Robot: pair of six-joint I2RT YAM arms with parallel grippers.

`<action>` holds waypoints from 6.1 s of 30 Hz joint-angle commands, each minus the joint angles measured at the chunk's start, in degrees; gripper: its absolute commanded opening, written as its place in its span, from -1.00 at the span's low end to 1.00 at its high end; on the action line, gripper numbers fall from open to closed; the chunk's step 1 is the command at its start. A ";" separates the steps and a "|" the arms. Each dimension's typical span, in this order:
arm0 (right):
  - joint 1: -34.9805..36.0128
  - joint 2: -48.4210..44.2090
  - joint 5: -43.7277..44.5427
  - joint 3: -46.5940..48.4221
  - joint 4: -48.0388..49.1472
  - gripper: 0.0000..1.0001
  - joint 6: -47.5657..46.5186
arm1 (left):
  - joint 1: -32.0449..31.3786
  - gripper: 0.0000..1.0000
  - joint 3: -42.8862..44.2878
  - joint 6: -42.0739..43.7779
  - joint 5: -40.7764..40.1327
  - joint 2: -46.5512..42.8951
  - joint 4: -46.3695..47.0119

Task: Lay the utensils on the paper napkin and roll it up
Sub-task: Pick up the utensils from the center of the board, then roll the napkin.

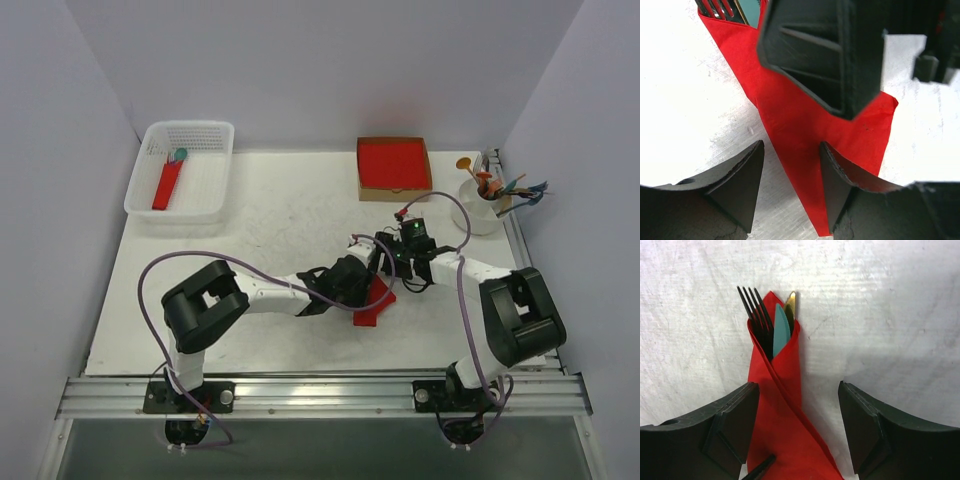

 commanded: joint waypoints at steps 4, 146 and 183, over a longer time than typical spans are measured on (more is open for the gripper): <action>0.71 4.41 -0.70 0.44 -1.22 0.25 -2.63 | 0.19 0.14 -2.17 1.83 2.49 -1.76 1.56; 2.55 -22.31 -14.76 18.63 -7.98 -1.00 10.10 | 15.66 0.86 -26.25 -12.49 21.30 -25.93 58.85; 4.75 -23.80 -17.67 20.74 -3.59 -1.00 14.94 | 18.83 0.44 -17.64 -24.10 34.22 -14.86 72.30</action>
